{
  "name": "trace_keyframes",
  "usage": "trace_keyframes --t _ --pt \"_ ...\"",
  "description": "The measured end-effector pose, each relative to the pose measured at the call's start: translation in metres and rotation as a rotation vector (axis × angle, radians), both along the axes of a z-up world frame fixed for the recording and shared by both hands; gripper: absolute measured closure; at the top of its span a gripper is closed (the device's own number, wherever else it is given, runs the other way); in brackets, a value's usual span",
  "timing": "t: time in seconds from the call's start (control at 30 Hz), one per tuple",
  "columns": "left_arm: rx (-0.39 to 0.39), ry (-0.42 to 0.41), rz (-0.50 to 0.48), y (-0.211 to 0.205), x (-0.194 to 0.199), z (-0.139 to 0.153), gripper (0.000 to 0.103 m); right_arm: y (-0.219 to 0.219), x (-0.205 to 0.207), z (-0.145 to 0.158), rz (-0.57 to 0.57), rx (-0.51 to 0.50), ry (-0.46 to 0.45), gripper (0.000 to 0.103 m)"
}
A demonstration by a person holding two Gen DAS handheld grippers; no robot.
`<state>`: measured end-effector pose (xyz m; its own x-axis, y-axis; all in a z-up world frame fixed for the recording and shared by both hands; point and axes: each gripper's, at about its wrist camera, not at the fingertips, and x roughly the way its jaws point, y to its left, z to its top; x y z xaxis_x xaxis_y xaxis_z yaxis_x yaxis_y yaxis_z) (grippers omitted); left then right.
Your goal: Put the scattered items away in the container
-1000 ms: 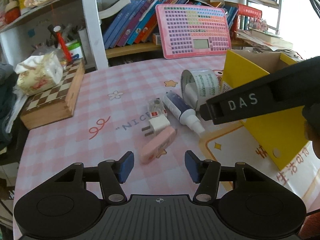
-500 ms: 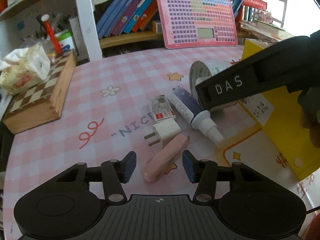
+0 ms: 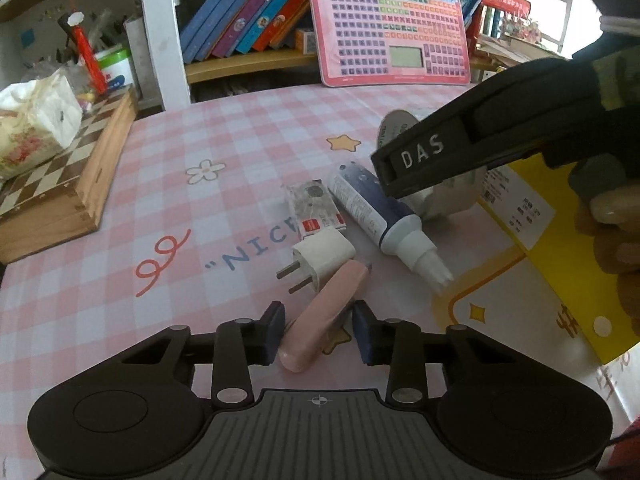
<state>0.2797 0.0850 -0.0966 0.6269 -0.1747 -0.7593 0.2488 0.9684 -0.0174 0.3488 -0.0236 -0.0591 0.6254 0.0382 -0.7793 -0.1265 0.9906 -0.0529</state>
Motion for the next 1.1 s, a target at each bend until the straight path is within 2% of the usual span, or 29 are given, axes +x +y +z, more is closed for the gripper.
trace_keyframes --t 0.03,0.1,0.2,0.27,0.37,0.47,0.57,0.73,0.77,0.8,1.0,1.1 --pt "-0.003 0.001 0.002 0.001 0.0 0.0 0.077 -0.001 0.0 0.0 0.005 -0.002 -0.012 0.059" --pt "-0.014 0.005 0.002 0.0 -0.002 0.001 0.085 -0.006 0.0 0.002 0.027 0.031 -0.019 0.06" --pt "-0.032 0.017 0.008 0.001 -0.006 0.002 0.086 -0.012 -0.003 0.007 0.027 0.09 -0.017 0.06" --pt "-0.059 0.022 0.022 0.004 -0.009 0.005 0.086 -0.02 -0.007 0.014 0.02 0.182 -0.013 0.061" --pt "-0.108 0.022 0.058 0.012 -0.016 0.011 0.086 -0.032 -0.011 0.02 -0.001 0.343 0.039 0.061" --pt "-0.147 0.027 0.097 0.022 -0.024 0.016 0.086 -0.042 -0.017 0.023 -0.023 0.461 0.084 0.062" --pt "-0.182 0.033 0.133 0.03 -0.035 0.021 0.086 -0.058 -0.02 0.021 -0.076 0.647 0.145 0.062" --pt "-0.22 0.037 0.19 0.041 -0.051 0.027 0.086 -0.087 -0.023 -0.006 -0.226 1.136 0.32 0.063" --pt "-0.22 0.034 0.198 0.043 -0.054 0.028 0.086 -0.089 -0.024 -0.009 -0.244 1.196 0.334 0.062" --pt "-0.217 0.032 0.204 0.044 -0.056 0.029 0.086 -0.089 -0.025 -0.011 -0.256 1.229 0.342 0.063" --pt "-0.207 0.019 0.223 0.048 -0.071 0.034 0.086 -0.086 -0.032 -0.005 -0.245 1.246 0.328 0.063" --pt "-0.208 0.013 0.23 0.048 -0.078 0.037 0.086 -0.084 -0.033 0.0 -0.207 1.319 0.291 0.063"
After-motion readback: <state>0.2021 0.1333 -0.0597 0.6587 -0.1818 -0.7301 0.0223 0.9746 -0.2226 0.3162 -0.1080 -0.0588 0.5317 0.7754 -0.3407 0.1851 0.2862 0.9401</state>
